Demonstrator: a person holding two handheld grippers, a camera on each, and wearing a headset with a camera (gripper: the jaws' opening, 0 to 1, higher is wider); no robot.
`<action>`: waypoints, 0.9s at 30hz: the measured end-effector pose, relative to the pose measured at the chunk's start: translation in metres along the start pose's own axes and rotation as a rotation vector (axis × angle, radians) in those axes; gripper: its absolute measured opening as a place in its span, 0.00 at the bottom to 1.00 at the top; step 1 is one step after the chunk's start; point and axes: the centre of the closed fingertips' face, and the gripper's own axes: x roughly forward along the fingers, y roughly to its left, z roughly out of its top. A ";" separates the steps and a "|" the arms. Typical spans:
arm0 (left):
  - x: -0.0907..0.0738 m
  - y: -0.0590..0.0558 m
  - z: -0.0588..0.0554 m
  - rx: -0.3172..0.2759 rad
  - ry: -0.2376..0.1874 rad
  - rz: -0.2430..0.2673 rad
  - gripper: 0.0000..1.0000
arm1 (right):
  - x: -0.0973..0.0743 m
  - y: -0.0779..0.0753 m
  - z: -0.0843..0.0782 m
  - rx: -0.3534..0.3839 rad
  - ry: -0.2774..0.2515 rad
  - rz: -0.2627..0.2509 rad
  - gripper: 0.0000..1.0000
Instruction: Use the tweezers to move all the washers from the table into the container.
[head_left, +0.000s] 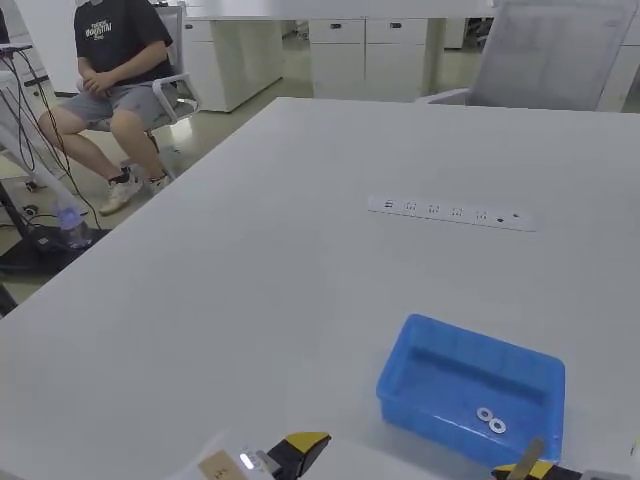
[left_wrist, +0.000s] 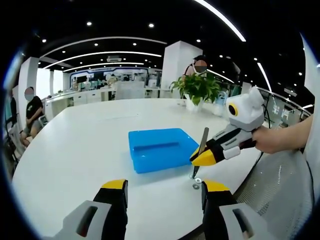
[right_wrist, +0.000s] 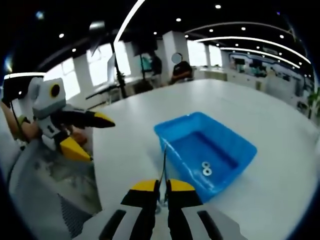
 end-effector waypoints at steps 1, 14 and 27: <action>0.000 0.000 0.000 -0.001 -0.001 -0.001 0.59 | 0.000 0.001 0.000 -0.019 0.004 0.000 0.04; 0.000 -0.001 0.000 0.005 0.005 0.002 0.58 | 0.002 0.009 -0.001 -0.158 0.038 0.003 0.03; -0.001 0.001 -0.001 0.005 0.003 0.004 0.58 | 0.001 0.006 0.001 -0.134 0.024 -0.005 0.03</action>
